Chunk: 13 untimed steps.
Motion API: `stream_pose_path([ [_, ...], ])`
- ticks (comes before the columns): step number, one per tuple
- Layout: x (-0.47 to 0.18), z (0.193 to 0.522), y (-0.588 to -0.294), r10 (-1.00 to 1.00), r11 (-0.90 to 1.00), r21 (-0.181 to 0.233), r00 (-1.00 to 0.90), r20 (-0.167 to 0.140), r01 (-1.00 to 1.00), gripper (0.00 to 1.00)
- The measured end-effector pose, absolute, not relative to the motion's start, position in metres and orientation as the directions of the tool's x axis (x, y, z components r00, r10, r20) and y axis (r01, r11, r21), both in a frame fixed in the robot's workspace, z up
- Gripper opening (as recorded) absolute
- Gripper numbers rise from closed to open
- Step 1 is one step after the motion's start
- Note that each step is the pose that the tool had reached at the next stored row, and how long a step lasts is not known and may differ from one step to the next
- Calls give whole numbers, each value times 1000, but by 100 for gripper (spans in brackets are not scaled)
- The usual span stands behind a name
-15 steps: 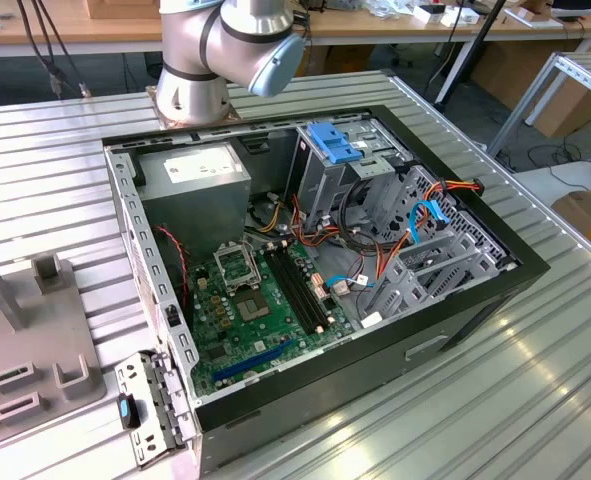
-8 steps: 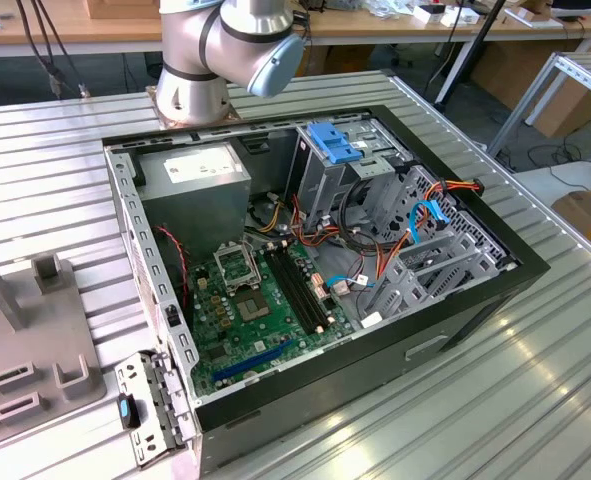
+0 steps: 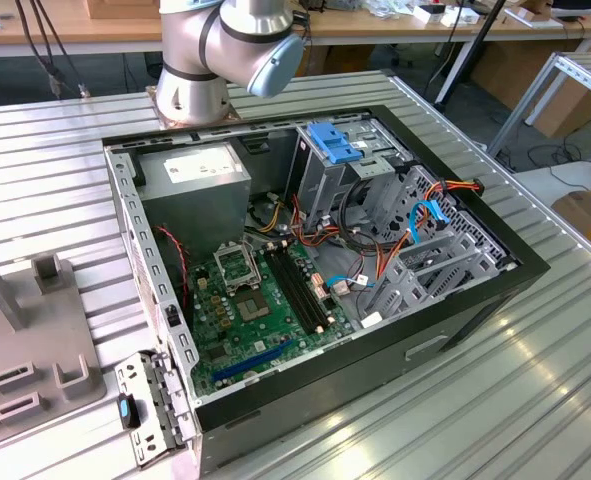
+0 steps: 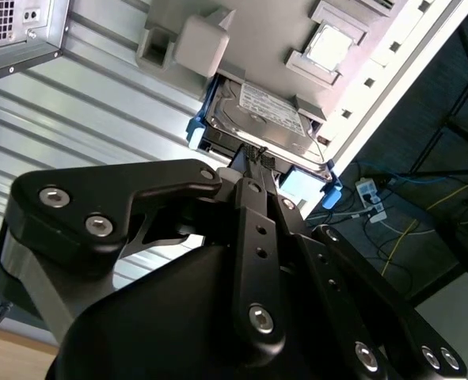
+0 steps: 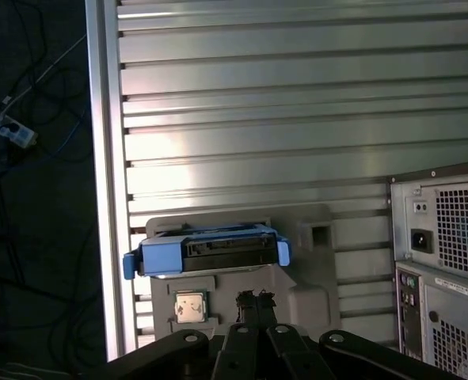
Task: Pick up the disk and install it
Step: 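Reach for the disk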
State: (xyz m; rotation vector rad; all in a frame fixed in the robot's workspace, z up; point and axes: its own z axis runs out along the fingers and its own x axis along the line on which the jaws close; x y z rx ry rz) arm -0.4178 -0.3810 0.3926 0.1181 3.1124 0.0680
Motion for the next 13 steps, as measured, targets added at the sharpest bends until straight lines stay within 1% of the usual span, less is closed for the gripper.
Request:
stream_pose_path([
  [7, -418, 393, -369, 76, 996, 45, -997, -24, 75, 11],
  [13, -418, 393, -369, 76, 996, 45, -997, -24, 75, 11],
])
